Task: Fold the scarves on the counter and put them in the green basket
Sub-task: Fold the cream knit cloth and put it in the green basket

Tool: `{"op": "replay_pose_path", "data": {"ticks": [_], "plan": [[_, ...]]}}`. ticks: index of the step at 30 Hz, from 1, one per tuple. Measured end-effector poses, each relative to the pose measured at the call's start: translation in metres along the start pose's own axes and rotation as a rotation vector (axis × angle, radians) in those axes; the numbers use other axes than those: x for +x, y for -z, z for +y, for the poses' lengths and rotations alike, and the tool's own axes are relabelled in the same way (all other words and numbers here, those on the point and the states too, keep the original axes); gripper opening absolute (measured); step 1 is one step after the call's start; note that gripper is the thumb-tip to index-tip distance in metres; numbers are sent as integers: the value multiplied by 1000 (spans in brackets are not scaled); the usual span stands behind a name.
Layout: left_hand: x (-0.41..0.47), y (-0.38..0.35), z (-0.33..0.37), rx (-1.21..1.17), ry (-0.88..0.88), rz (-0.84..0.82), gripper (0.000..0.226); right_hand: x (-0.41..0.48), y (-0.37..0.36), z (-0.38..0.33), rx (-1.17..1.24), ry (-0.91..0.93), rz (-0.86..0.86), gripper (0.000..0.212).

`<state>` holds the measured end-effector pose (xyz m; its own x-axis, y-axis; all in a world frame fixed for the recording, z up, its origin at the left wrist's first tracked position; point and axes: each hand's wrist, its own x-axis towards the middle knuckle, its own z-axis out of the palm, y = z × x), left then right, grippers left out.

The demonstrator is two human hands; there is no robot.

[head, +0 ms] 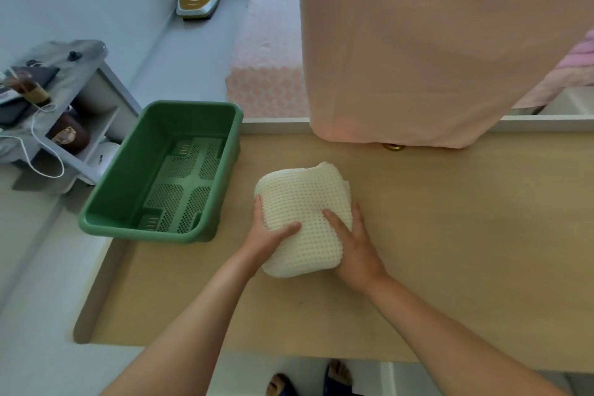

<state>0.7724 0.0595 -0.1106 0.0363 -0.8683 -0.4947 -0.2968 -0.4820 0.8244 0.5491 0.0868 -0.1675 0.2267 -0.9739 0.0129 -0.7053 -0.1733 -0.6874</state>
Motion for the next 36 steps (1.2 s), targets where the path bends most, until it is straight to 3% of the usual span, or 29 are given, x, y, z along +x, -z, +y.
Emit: {"op": "replay_pose_path", "data": {"ticks": [8, 15, 18, 26, 30, 36], "plan": [[-11, 22, 53, -35, -196, 19, 108, 22, 37, -45, 162, 2, 96, 77], [-18, 111, 127, -41, -433, 127, 88, 77, 56, -139, 98, 204, 311, 76], [-14, 165, 139, -56, -464, 163, 92, 110, 45, -186, 55, 283, 355, 76], [36, 307, 85, -4, -350, 196, 102, 199, -55, -272, -120, 334, 141, 90], [69, 337, 53, 109, -287, 146, 96, 221, -102, -281, -190, 187, 17, 100], [108, 328, 14, 461, -276, 54, 75, 221, -129, -266, -389, -63, -246, 114]]}}
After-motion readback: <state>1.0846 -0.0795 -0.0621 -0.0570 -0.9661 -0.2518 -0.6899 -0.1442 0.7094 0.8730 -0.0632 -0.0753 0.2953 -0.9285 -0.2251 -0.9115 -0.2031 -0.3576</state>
